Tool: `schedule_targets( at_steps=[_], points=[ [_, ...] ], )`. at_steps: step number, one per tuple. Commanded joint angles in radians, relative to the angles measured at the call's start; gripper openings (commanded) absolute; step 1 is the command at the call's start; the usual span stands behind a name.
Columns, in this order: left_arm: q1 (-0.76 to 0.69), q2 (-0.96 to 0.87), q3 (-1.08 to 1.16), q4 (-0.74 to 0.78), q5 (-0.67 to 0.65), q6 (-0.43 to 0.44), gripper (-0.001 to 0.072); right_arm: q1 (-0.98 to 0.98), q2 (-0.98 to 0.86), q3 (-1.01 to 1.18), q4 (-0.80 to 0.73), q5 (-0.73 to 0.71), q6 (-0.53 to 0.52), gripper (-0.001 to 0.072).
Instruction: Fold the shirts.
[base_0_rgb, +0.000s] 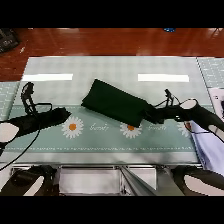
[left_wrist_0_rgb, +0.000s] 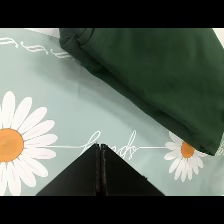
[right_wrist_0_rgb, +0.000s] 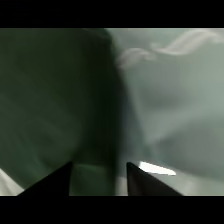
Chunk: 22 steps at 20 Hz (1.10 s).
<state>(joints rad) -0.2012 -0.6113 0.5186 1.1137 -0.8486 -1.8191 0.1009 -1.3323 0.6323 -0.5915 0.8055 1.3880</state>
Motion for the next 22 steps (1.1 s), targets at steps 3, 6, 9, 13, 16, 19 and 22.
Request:
schedule_targets(
  at_steps=[3, 6, 9, 13, 16, 19, 22],
  points=[
    [-0.001, -0.001, 0.000, 0.000, 0.001, 0.000, 0.0027, 0.133, -0.209, 0.216, 0.177, 0.081, -0.159, 0.0020],
    [-0.001, -0.001, 0.000, 0.000, 0.002, 0.000, 0.0027, 0.159, -0.208, 0.459, 0.070, 0.155, -0.099, 0.0019],
    [-0.001, -0.001, 0.000, 0.000, 0.005, 0.000, 0.0027, 0.153, -0.208, 0.769, -0.186, 0.256, 0.098, 0.0019],
    [-0.001, 0.000, 0.000, -0.038, 0.066, 0.001, 0.0027, 0.092, -0.185, 1.060, -0.312, 0.399, 0.268, 0.0019],
    [-0.001, 0.000, 0.000, -0.071, 0.074, 0.002, 0.0027, -0.011, -0.133, 1.147, -0.371, 0.512, 0.343, 0.0019],
    [-0.001, 0.000, 0.000, -0.076, 0.072, 0.002, 0.0027, -0.159, -0.045, 1.153, -0.370, 0.618, 0.370, 0.0019],
    [-0.001, 0.000, 0.000, -0.076, 0.072, 0.016, 0.0027, -0.325, 0.047, 1.153, -0.428, 0.749, 0.393, 0.0019]
  ],
)
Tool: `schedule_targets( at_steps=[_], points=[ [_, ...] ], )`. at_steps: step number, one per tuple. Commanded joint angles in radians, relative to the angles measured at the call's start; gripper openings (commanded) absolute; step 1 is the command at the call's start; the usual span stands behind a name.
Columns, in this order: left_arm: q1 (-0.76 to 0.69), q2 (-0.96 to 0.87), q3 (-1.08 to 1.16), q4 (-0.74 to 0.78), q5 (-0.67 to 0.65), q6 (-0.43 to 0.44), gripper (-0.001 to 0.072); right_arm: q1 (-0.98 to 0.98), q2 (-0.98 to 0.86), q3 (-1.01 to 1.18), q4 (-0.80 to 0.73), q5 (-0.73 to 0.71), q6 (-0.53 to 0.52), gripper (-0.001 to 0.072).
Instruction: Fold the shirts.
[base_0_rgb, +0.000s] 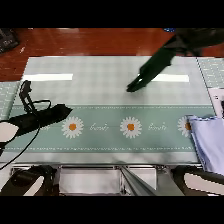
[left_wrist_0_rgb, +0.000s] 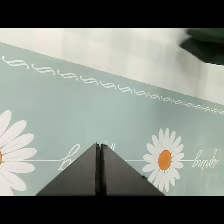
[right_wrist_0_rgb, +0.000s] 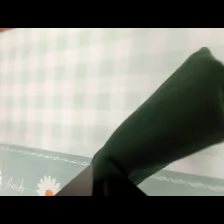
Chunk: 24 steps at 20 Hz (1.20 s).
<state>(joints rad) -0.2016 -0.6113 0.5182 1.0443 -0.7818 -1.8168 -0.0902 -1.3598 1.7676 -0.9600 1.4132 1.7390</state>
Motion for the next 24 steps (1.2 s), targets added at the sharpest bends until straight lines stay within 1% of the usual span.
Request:
schedule_targets(
  at_steps=[1, 4, 6, 10, 12, 14, 16, 17, 20, 21, 22, 23, 24],
  points=[
    [0.000, 0.000, 0.000, -0.006, 0.005, 0.020, 0.0027, -0.183, 0.101, 0.018, -0.111, 0.196, 0.049, 0.0019],
    [0.000, 0.000, 0.000, -0.006, 0.005, 0.028, 0.0027, -0.318, 0.166, 0.016, -0.314, 0.388, 0.055, 0.0017],
    [0.000, 0.000, 0.000, -0.006, 0.006, 0.028, 0.0027, -0.401, 0.197, 0.010, -0.384, 0.446, 0.026, 0.0017],
    [0.000, 0.000, 0.000, -0.006, 0.008, 0.028, 0.0027, -0.587, 0.302, -0.095, -0.445, 0.446, 0.028, 0.0017],
    [0.000, 0.000, 0.000, -0.006, 0.009, 0.028, 0.0027, -0.673, 0.376, -0.204, -0.522, 0.446, 0.017, 0.0018],
    [0.000, -0.001, 0.000, -0.006, 0.020, 0.029, 0.0027, -0.756, 0.457, -0.328, -0.681, 0.445, 0.006, 0.0018],
    [0.000, -0.001, 0.000, -0.006, 0.026, 0.057, 0.0027, -0.835, 0.520, -0.452, -0.876, 0.445, -0.091, 0.0019],
    [0.000, -0.001, 0.000, -0.006, 0.026, 0.069, 0.0027, -0.870, 0.542, -0.515, -0.935, 0.444, -0.084, 0.0019],
    [0.000, -0.001, 0.000, -0.006, 0.023, 0.077, 0.0027, -0.954, 0.570, -0.686, -0.945, 0.439, -0.073, 0.0025],
    [0.000, -0.001, 0.000, -0.006, 0.023, 0.077, 0.0027, -0.964, 0.572, -0.741, -0.973, 0.438, -0.041, 0.0185],
    [0.000, -0.004, 0.000, -0.006, 0.029, 0.078, 0.0027, -0.966, 0.571, -0.783, -0.984, 0.431, -0.029, 0.0412],
    [0.000, -0.011, 0.000, -0.006, 0.041, 0.088, 0.0027, -0.965, 0.565, -0.813, -0.979, 0.412, -0.030, 0.0420],
    [0.000, -0.021, 0.000, -0.006, 0.067, 0.125, 0.0027, -0.965, 0.554, -0.819, -0.976, 0.389, -0.027, 0.0420]
  ],
)
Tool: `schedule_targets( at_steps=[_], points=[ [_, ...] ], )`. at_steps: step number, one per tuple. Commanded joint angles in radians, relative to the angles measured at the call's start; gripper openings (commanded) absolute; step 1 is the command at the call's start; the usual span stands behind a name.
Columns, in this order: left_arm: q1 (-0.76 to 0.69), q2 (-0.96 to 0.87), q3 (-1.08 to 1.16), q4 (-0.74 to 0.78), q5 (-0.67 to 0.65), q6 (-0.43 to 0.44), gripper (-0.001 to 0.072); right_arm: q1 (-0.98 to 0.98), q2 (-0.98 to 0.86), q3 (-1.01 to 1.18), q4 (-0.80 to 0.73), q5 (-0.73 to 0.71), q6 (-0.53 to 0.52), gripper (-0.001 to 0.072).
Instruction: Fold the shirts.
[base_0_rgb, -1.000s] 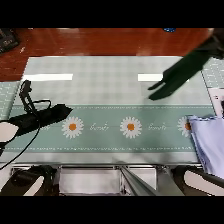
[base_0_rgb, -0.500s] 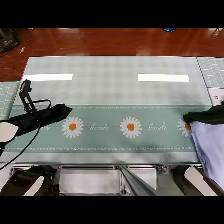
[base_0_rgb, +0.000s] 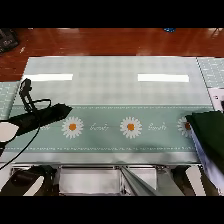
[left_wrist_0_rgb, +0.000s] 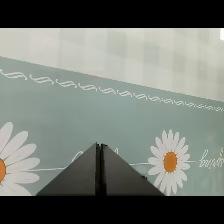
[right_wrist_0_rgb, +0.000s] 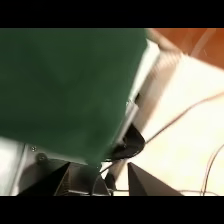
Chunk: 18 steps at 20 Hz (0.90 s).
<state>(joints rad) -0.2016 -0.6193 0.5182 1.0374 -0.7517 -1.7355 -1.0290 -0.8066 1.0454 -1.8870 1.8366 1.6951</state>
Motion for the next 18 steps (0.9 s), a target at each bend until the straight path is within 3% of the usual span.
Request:
schedule_targets(
  at_steps=[1, 3, 4, 5, 6, 8, 10, 12, 14, 16, 18],
  points=[
    [0.003, -0.024, 0.000, 0.001, 0.079, 0.084, 0.0027, -0.026, -0.011, -0.092, -0.039, -0.066, 0.020, 0.0419],
    [0.035, -0.045, 0.035, 0.002, 0.147, 0.124, 0.0027, -0.026, -0.034, -0.045, 0.061, -0.148, 0.020, 0.0400],
    [0.060, -0.061, 0.078, 0.001, 0.131, 0.152, 0.0027, -0.026, -0.048, 0.003, 0.188, -0.208, 0.020, 0.0309],
    [0.085, -0.079, 0.129, 0.001, 0.113, 0.172, 0.0027, -0.026, -0.066, 0.056, 0.356, -0.266, 0.016, 0.0128],
    [0.103, -0.103, 0.192, 0.001, 0.100, 0.195, 0.0027, -0.009, -0.091, 0.113, 0.579, -0.331, -0.039, 0.0020],
    [0.114, -0.176, 0.356, 0.001, 0.065, 0.251, 0.0026, 0.119, -0.162, 0.232, 0.902, -0.430, -0.089, 0.0019],
    [0.105, -0.288, 0.588, 0.001, -0.076, 0.293, 0.0026, 0.369, -0.245, 0.362, 1.012, -0.489, -0.118, 0.0019],
    [0.077, -0.402, 0.827, 0.002, -0.264, 0.315, 0.0026, 0.672, -0.323, 0.470, 0.950, -0.525, -0.163, 0.0019],
    [0.030, -0.481, 0.950, 0.027, -0.372, 0.314, 0.0026, 0.931, -0.389, 0.507, 0.757, -0.558, -0.173, 0.0019],
    [-0.027, -0.524, 0.919, 0.158, -0.402, 0.288, 0.0026, 1.135, -0.465, 0.506, 0.540, -0.559, -0.160, 0.0019],
    [-0.055, -0.562, 0.815, 0.254, -0.401, 0.217, 0.0027, 1.229, -0.553, 0.501, 0.344, -0.531, -0.074, 0.0019]
  ],
)
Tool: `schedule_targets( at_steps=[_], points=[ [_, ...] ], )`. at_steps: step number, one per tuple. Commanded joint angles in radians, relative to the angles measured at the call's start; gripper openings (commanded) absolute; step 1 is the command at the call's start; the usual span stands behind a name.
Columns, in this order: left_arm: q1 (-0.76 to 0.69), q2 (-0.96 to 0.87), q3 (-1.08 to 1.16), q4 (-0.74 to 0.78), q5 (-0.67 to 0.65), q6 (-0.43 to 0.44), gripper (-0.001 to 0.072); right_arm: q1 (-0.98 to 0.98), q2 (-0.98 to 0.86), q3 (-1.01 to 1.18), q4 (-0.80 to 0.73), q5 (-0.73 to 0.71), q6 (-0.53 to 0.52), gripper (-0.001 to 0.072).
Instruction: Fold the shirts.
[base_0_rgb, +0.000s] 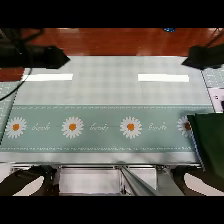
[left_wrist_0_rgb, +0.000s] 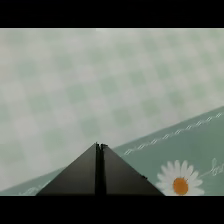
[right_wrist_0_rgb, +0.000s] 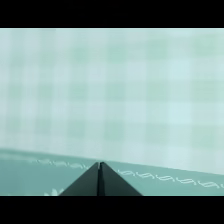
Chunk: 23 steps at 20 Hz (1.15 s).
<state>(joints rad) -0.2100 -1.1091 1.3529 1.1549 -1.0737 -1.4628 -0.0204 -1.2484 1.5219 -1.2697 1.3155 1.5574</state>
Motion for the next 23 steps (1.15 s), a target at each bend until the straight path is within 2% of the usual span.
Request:
schedule_targets(
  at_steps=[1, 3, 6, 23],
  points=[
    [-0.042, -0.094, -0.069, 0.142, -0.078, -0.061, 0.0027, 0.230, -0.151, 0.013, -0.321, 0.010, 0.124, 0.0018],
    [-0.010, -0.133, -0.116, 0.147, -0.080, -0.061, 0.0027, 0.229, -0.210, -0.027, -0.328, 0.041, 0.198, 0.0019],
    [0.033, -0.149, -0.117, 0.146, -0.087, -0.099, 0.0027, 0.229, -0.224, -0.044, -0.330, 0.035, 0.200, 0.0019],
    [0.037, -0.150, -0.117, 0.147, -0.086, -0.098, 0.0027, 0.229, -0.221, -0.044, -0.330, 0.061, 0.200, 0.0019]
  ],
)
